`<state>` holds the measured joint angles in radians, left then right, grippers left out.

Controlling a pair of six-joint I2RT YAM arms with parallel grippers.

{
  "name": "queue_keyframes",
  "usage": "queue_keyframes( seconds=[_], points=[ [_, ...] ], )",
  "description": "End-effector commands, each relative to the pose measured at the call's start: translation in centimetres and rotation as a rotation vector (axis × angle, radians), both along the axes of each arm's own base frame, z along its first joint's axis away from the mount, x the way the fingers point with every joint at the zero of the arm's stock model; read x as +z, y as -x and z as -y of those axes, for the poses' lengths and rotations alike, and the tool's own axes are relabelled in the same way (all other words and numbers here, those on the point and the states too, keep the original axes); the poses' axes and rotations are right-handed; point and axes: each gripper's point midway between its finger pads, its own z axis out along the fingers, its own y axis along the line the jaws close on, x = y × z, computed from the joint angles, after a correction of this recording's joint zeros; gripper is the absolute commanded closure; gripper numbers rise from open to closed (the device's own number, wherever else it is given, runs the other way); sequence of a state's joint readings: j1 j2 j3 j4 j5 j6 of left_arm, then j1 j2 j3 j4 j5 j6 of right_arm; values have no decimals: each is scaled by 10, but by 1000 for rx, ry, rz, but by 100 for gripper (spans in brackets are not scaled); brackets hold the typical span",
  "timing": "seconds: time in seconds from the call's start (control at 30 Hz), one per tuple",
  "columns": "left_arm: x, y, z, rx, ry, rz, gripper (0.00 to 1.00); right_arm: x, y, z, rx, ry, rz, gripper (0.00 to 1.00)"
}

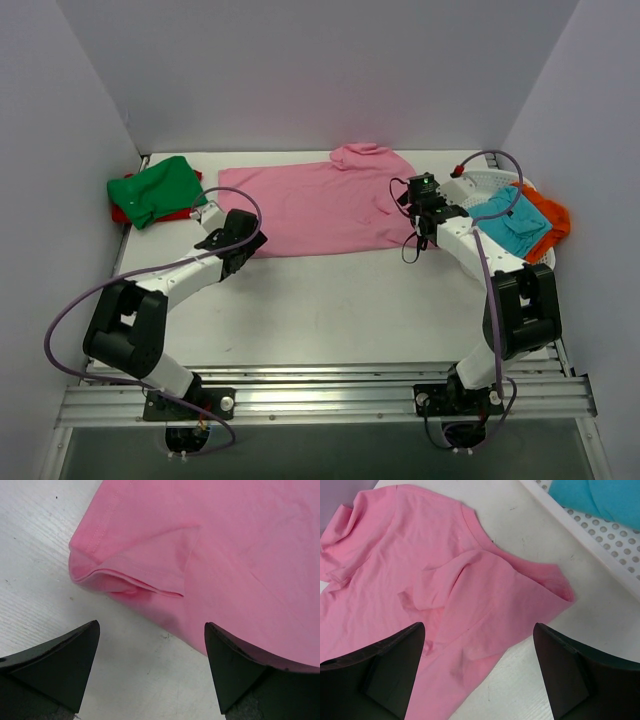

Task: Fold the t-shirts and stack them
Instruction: Fold the tshirt

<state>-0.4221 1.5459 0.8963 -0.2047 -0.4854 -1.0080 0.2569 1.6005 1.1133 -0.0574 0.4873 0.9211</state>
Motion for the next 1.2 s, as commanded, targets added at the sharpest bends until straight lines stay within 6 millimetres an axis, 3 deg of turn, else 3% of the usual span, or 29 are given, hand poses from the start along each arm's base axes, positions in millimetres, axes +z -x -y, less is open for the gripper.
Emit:
queue_keyframes(
  seconds=[0.0, 0.4, 0.63, 1.17],
  points=[
    [27, -27, 1, 71, 33, 127, 5, 9, -1, -2, 10, 5, 28, 15],
    [8, -57, 10, 75, 18, 104, 6, -7, -8, 5, 1, 18, -1, 15],
    [-1, -64, 8, 82, 13, 92, 11, -16, -11, 6, 0, 21, -18, 15],
    [-15, -74, -6, 117, -15, 72, 72, -26, -10, 9, 0, 22, -43, 16]
  ],
)
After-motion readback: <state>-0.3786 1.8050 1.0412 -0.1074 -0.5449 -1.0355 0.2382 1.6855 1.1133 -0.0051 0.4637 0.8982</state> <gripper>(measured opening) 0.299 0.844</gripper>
